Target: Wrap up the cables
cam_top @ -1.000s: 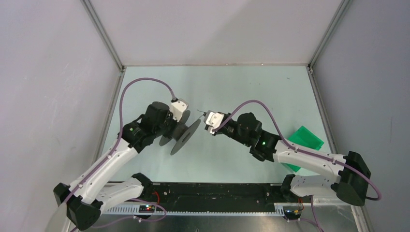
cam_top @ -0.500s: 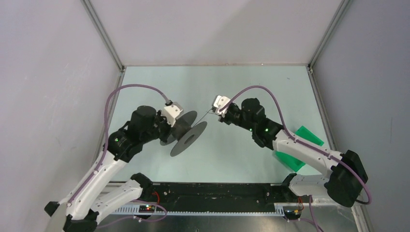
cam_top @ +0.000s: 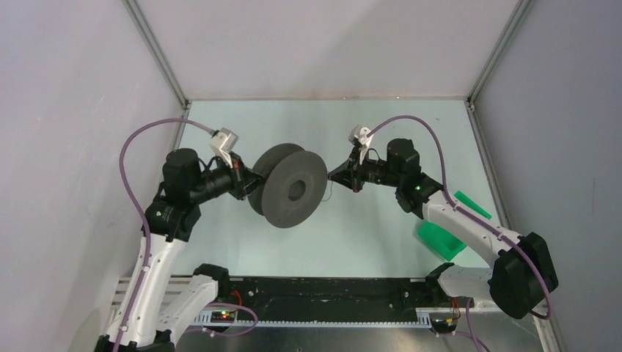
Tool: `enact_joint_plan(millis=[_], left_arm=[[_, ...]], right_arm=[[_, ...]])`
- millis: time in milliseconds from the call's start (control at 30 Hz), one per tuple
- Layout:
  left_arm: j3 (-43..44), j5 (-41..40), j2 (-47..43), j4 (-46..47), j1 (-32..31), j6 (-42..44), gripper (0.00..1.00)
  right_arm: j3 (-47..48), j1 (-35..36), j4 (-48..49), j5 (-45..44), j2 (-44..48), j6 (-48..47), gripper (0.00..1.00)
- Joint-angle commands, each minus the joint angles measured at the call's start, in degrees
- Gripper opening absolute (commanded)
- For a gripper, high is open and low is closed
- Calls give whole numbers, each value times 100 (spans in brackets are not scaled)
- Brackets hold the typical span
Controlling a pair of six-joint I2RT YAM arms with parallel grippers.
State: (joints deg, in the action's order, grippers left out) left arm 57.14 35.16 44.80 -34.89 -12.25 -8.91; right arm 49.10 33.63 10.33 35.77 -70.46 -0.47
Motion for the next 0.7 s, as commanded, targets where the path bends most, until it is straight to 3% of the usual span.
enact_joint_plan(millis=[0,167,367,667], left_arm=[[-131,692,-309,1769,249,-1669,0],[-355,759,-436,2542,446,-2468,0],[-1160,603,-632,4363,539,-4092,0],[-1353,209,-852,4552,546,-4302,0]], right_arm=[[-67,-208,563,972,49,1728,0],[-101,-266,987,1256,103,2365,0],[-402,-92,1846,1174,100,3210,7],[-825,152,2993,1095,4,3937,7]])
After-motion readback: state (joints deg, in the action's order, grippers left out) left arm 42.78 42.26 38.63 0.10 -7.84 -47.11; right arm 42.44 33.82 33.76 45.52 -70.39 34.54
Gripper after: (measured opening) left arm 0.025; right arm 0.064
